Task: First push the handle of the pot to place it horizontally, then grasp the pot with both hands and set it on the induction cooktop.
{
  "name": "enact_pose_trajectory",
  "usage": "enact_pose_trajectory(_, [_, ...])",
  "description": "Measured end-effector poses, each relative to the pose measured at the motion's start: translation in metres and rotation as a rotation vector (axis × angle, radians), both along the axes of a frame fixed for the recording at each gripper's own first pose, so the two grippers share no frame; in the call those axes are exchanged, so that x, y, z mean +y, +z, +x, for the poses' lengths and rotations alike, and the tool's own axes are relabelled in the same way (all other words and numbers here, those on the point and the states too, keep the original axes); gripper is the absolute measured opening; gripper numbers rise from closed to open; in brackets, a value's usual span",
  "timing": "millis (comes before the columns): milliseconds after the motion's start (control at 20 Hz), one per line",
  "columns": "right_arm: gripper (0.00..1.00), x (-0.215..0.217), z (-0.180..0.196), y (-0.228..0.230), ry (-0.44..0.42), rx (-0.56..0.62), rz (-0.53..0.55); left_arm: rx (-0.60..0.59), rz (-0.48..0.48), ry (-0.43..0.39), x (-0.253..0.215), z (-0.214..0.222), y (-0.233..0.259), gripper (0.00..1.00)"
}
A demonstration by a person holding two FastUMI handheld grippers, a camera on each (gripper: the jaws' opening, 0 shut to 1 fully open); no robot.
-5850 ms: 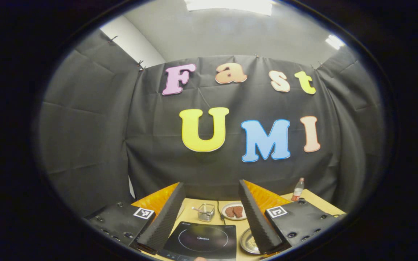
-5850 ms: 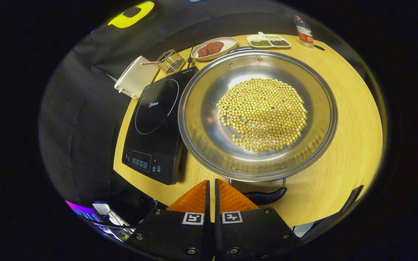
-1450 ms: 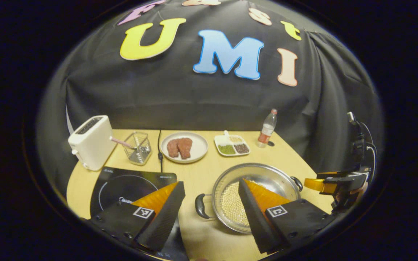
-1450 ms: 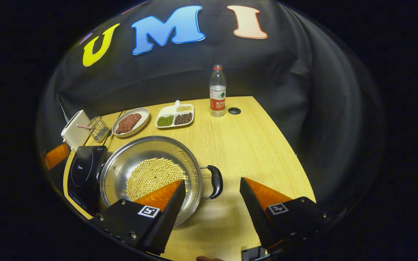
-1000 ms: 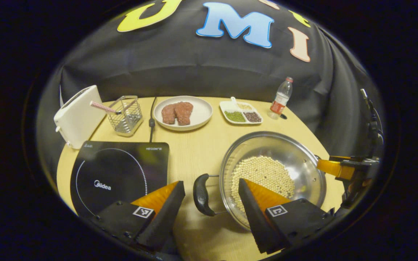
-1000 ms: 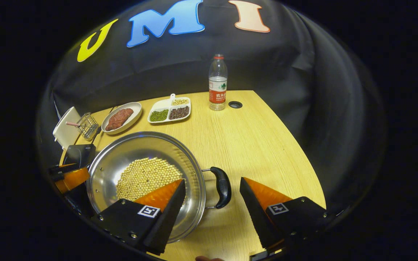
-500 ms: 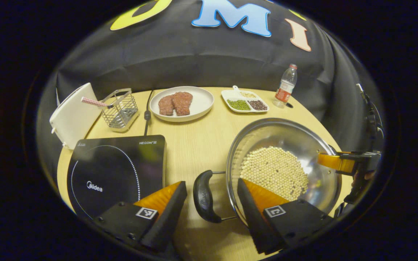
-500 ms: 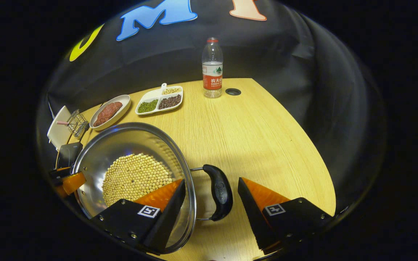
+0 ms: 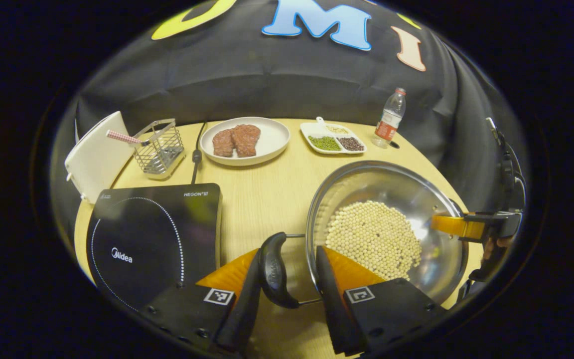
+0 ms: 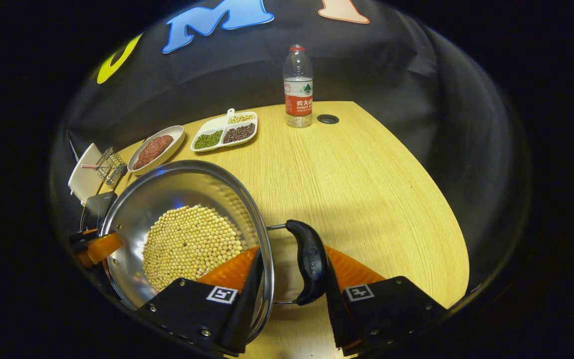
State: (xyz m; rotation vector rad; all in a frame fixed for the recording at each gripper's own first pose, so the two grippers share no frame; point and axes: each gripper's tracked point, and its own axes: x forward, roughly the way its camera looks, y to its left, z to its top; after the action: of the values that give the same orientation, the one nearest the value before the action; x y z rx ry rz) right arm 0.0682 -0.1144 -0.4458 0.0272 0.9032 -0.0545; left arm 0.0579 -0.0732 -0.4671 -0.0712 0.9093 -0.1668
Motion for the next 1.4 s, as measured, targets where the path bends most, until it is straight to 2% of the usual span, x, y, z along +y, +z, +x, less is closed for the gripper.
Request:
enact_pose_trajectory(100, [0.64, -0.001, -0.002, 0.001, 0.006, 0.006, -0.002, -0.002, 0.003, 0.001, 0.000, 0.001, 0.001, 0.65])
enact_pose_trajectory(150, [0.64, 0.000, -0.003, 0.002, 0.000, 0.013, 0.004, 0.001, 0.005, 0.002, 0.001, 0.001, 0.001, 0.68])
enact_pose_trajectory(250, [0.64, 0.003, -0.005, 0.000, -0.009, 0.021, 0.012, 0.000, 0.006, 0.000, 0.001, 0.000, 0.003, 0.60])
enact_pose_trajectory(350, [0.64, 0.006, -0.007, 0.000, 0.001, 0.022, 0.008, -0.007, 0.011, 0.002, 0.005, 0.000, 0.009, 0.63])
enact_pose_trajectory(600, [0.64, 0.011, -0.015, 0.024, 0.005, 0.007, -0.001, -0.028, 0.007, 0.005, 0.015, 0.003, 0.026, 0.63])
enact_pose_trajectory(800, [0.64, 0.034, -0.020, 0.047, 0.016, -0.023, -0.017, -0.066, 0.021, 0.001, 0.033, 0.005, 0.047, 0.67])
enact_pose_trajectory(900, [0.63, 0.047, -0.012, 0.066, 0.052, -0.080, -0.044, -0.100, 0.010, -0.016, 0.037, 0.009, 0.063, 0.60])
enact_pose_trajectory(950, [0.63, 0.040, -0.006, 0.053, 0.011, -0.104, -0.130, -0.099, -0.018, -0.027, 0.037, 0.006, 0.069, 0.63])
enact_pose_trajectory(1000, [0.11, 0.033, -0.008, 0.072, 0.044, -0.114, -0.246, -0.120, 0.005, -0.048, 0.034, 0.007, 0.065, 0.61])
enact_pose_trajectory(1100, [0.05, 0.037, -0.020, 0.062, 0.116, -0.088, -0.206, -0.088, -0.002, -0.040, 0.040, 0.005, 0.050, 0.56])
enact_pose_trajectory(1150, [0.06, 0.046, -0.030, 0.057, 0.109, -0.068, -0.189, -0.065, -0.032, -0.020, 0.039, 0.006, 0.041, 0.54])
enact_pose_trajectory(1250, [0.05, 0.033, -0.040, 0.065, 0.092, -0.069, -0.124, -0.031, -0.069, 0.018, 0.046, 0.000, 0.031, 0.54])
enact_pose_trajectory(1300, [0.05, 0.051, -0.039, 0.065, 0.101, -0.074, -0.079, -0.031, -0.059, 0.013, 0.048, -0.003, 0.027, 0.58])
enact_pose_trajectory(1350, [0.20, 0.050, -0.042, 0.070, 0.102, -0.074, -0.060, -0.028, -0.053, 0.009, 0.048, -0.003, 0.025, 0.58])
enact_pose_trajectory(1400, [0.45, 0.050, -0.045, 0.064, 0.100, -0.070, -0.059, -0.024, -0.054, 0.009, 0.048, -0.002, 0.024, 0.55])
